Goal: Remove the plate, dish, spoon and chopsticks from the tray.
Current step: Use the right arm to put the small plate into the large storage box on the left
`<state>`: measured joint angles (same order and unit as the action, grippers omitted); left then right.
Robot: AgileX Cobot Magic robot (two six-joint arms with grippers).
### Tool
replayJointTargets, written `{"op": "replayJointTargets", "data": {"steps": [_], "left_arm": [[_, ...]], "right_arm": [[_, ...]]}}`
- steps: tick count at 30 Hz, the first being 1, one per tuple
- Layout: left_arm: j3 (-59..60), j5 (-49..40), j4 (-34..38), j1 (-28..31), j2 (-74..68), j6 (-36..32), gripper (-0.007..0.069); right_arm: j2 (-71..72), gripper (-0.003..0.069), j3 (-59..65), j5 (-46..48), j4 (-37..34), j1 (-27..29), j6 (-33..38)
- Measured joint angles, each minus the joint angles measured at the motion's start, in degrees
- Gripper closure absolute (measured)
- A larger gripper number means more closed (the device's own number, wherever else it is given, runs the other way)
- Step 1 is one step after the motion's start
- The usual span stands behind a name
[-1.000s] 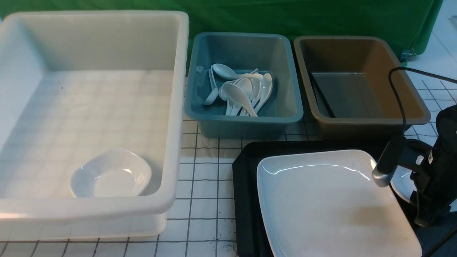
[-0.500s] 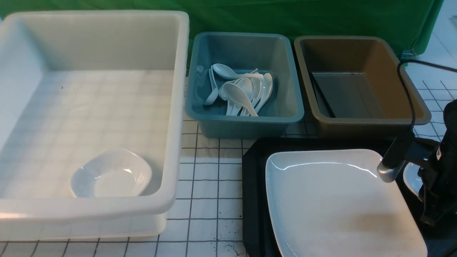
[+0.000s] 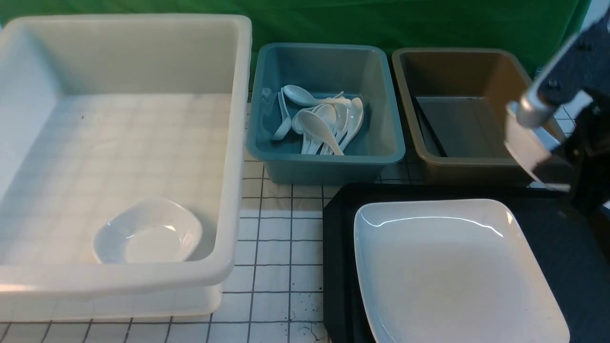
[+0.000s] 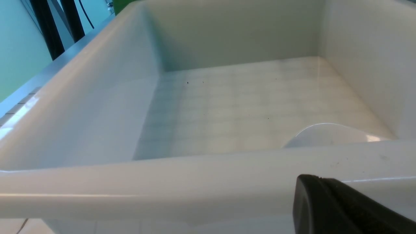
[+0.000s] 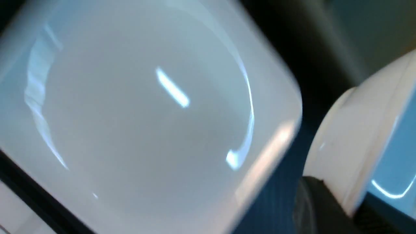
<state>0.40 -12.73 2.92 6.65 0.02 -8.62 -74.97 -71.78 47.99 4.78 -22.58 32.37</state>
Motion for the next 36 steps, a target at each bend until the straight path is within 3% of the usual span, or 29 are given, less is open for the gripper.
{"op": "replayJointTargets", "data": {"steps": [3,8,13,21,23,32,36], "left_arm": [[0.0,0.0,0.0,0.0,0.0,0.0,0.0603],[0.0,0.0,0.0,0.0,0.0,0.0,0.0603],[0.0,0.0,0.0,0.0,0.0,0.0,0.0603],[0.0,0.0,0.0,0.0,0.0,0.0,0.0603],[0.0,0.0,0.0,0.0,0.0,0.0,0.0603],[0.0,0.0,0.0,0.0,0.0,0.0,0.0603],[0.0,0.0,0.0,0.0,0.0,0.0,0.0603]], "right_arm": [[-2.14,0.0583,-8.49,-3.65,-4.78,-12.53,3.19],[-11.38,0.0583,-17.59,-12.07,-6.11,-25.47,7.08],[-26.52,0.0583,-27.25,-17.32,-6.5,-32.62,9.95],[-48.65,0.0583,-46.31,-12.16,-5.44,-33.7,14.54],[-54.25,0.0583,-51.46,-10.7,-5.34,-33.75,18.92],[-57.64,0.0579,-52.72,-10.06,-5.15,-33.75,21.11],[-57.65,0.0516,-52.72,-10.06,-5.61,-33.75,21.11]]}}
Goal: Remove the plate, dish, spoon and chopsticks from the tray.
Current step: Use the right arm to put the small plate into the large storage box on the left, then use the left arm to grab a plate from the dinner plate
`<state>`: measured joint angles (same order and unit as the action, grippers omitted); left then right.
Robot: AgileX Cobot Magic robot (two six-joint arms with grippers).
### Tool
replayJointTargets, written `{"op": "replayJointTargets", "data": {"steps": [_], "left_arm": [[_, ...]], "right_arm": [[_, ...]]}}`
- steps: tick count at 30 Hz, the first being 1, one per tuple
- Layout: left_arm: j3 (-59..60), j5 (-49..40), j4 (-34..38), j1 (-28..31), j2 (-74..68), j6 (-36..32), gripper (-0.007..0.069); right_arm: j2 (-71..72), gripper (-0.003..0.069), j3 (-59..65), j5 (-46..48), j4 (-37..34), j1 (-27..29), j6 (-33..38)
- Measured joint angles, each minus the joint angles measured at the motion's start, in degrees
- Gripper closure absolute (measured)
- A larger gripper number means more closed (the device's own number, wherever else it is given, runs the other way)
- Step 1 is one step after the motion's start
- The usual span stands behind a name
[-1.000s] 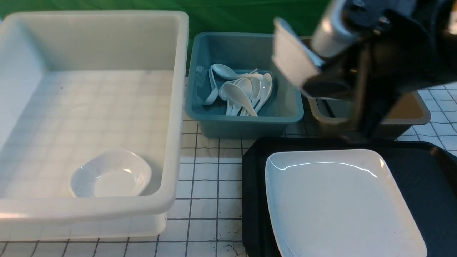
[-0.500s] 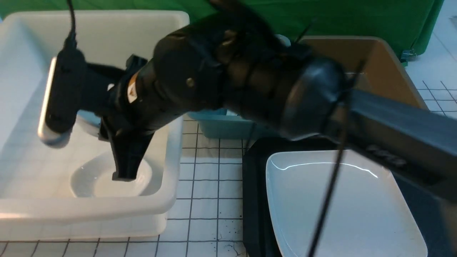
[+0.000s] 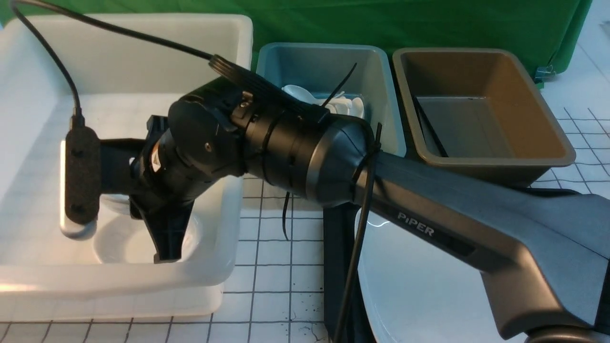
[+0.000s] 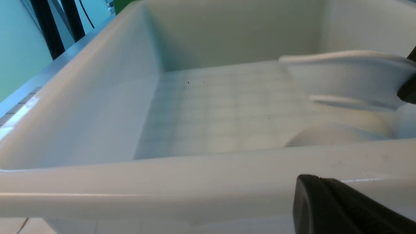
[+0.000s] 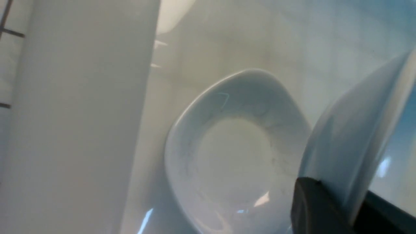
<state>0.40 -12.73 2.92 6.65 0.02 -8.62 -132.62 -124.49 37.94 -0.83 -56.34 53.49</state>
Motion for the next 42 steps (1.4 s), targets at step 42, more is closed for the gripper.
{"op": "replayJointTargets", "data": {"steps": [42], "left_arm": [[0.0,0.05,0.0,0.0,0.0,0.0,0.0603]], "right_arm": [[56.61,0.0629,37.11,26.8,15.85,26.81,-41.09]]}}
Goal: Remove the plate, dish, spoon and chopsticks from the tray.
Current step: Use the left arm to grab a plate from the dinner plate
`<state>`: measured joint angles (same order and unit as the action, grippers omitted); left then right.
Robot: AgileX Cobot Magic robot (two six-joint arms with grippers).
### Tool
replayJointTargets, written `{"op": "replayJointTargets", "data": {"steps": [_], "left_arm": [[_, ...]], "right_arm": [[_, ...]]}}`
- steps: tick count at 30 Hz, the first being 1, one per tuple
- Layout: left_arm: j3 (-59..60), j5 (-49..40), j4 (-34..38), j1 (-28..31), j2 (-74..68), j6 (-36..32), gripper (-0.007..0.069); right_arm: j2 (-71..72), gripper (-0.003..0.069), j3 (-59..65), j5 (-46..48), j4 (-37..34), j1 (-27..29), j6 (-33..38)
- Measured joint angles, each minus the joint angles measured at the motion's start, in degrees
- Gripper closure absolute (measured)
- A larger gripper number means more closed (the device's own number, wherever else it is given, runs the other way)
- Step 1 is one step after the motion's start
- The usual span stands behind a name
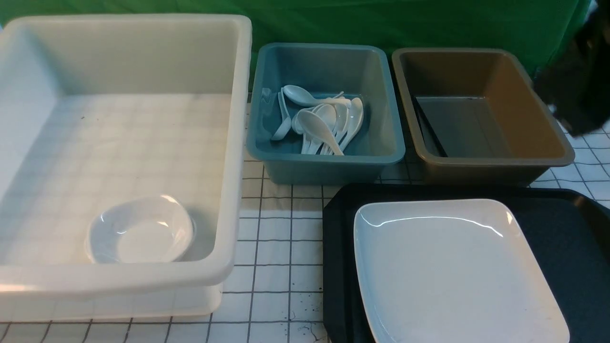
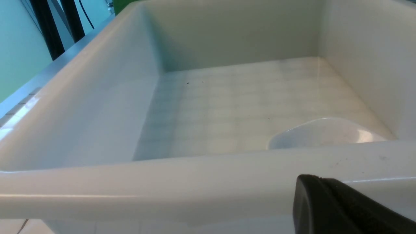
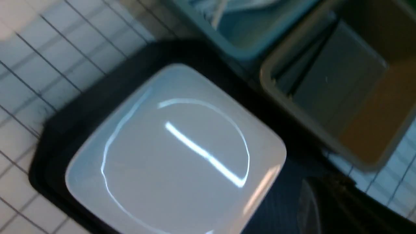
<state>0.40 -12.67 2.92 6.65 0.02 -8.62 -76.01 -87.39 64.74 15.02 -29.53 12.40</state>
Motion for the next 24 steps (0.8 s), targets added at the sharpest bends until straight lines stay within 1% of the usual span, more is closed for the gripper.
{"op": "replayJointTargets", "data": {"steps": [3,4,5,7,8,9,10,11,12,13,14,15,17,22,24], "left_arm": [[0.0,0.0,0.0,0.0,0.0,0.0,0.0603],[0.0,0.0,0.0,0.0,0.0,0.0,0.0603],[0.0,0.0,0.0,0.0,0.0,0.0,0.0603],[0.0,0.0,0.0,0.0,0.0,0.0,0.0603],[0.0,0.0,0.0,0.0,0.0,0.0,0.0603],[0.0,0.0,0.0,0.0,0.0,0.0,0.0603],[0.0,0.0,0.0,0.0,0.0,0.0,0.0603],[0.0,0.0,0.0,0.0,0.0,0.0,0.0603],[0.0,0.0,0.0,0.0,0.0,0.0,0.0603],[0.0,0.0,0.0,0.0,0.0,0.0,0.0603],[0.0,-0.05,0.0,0.0,0.0,0.0,0.0603],[0.0,-0.05,0.0,0.0,0.0,0.0,0.0603],[0.0,-0.05,0.0,0.0,0.0,0.0,0.0603],[0.0,-0.05,0.0,0.0,0.0,0.0,0.0603],[0.0,-0.05,0.0,0.0,0.0,0.0,0.0603]], "right_arm": [[2.28,0.0629,10.72,-2.08,-2.86,7.12,-2.71],[2.46,0.0629,12.15,-2.76,-3.54,8.13,-2.94],[2.84,0.0629,18.19,-6.23,-6.91,12.22,-3.11],[2.29,0.0629,23.95,-10.2,-12.35,17.33,-1.78],[2.16,0.0629,24.43,-10.21,-12.96,17.84,-1.49],[1.01,0.0629,27.47,-12.58,-18.28,21.74,1.25],[-0.02,0.0629,29.41,-13.48,-22.53,24.52,3.54],[-0.25,0.0629,29.68,-13.57,-22.53,24.52,4.0],[-2.41,0.0629,31.12,-13.81,-28.79,28.09,8.19],[-2.41,0.0629,31.24,-13.81,-29.42,28.43,8.19],[-4.69,0.0629,31.75,-13.75,-34.03,30.63,12.04],[-5.66,0.0629,31.8,-13.81,-36.09,31.34,13.33],[-8.13,0.0629,31.85,-13.99,-38.22,32.33,15.22],[-13.52,0.0629,31.85,-14.26,-38.99,32.74,16.98],[-15.38,0.0629,31.85,-14.45,-39.38,33.76,17.61]]}}
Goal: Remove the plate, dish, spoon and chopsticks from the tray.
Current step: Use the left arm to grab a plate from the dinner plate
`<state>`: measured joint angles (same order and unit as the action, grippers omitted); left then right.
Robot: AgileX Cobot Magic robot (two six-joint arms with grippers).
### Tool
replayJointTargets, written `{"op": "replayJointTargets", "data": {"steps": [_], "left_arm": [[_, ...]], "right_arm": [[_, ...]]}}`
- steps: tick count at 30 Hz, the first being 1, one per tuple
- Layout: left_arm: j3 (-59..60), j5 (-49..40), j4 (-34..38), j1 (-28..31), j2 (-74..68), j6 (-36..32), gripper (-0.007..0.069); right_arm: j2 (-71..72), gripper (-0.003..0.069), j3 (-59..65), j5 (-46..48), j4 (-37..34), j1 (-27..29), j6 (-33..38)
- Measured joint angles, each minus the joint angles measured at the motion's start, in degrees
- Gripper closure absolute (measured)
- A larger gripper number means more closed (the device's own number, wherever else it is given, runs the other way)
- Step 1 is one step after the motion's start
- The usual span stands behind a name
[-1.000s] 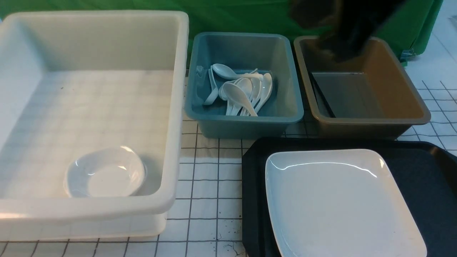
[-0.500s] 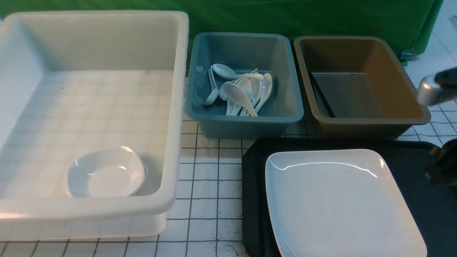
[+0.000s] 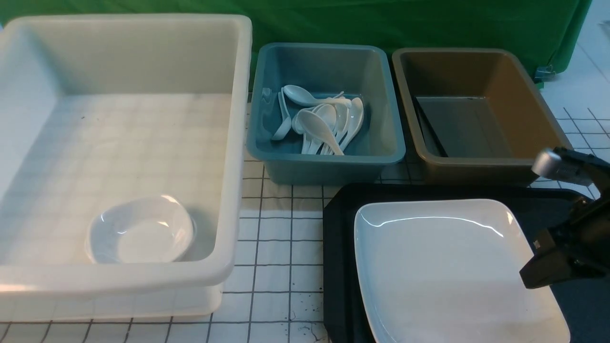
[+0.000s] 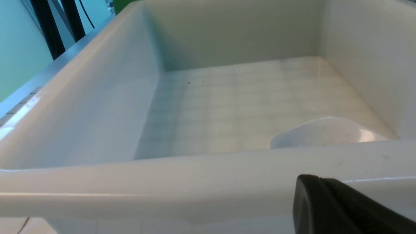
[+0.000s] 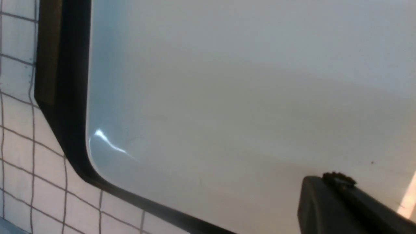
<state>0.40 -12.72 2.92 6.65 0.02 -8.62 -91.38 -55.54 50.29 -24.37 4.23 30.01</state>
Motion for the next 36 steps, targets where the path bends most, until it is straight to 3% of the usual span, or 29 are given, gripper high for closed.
{"op": "replayJointTargets", "data": {"steps": [9,14,17,19,25,36], "left_arm": [[0.0,0.0,0.0,0.0,0.0,0.0,0.0603],[0.0,0.0,0.0,0.0,0.0,0.0,0.0603],[0.0,0.0,0.0,0.0,0.0,0.0,0.0603],[0.0,0.0,0.0,0.0,0.0,0.0,0.0603],[0.0,0.0,0.0,0.0,0.0,0.0,0.0603],[0.0,0.0,0.0,0.0,0.0,0.0,0.0603]], "right_arm": [[-2.5,0.0606,0.0,1.74,-0.15,9.78,0.68],[-4.34,0.0438,0.0,1.61,0.49,11.56,0.74],[-4.97,0.0377,0.0,2.27,0.56,11.56,0.81],[-5.02,0.0394,0.0,3.88,0.59,11.56,0.42],[-1.33,0.0621,0.0,9.15,0.67,11.56,-0.21],[18.58,0.0629,3.78,4.7,0.67,11.56,-2.59]]}}
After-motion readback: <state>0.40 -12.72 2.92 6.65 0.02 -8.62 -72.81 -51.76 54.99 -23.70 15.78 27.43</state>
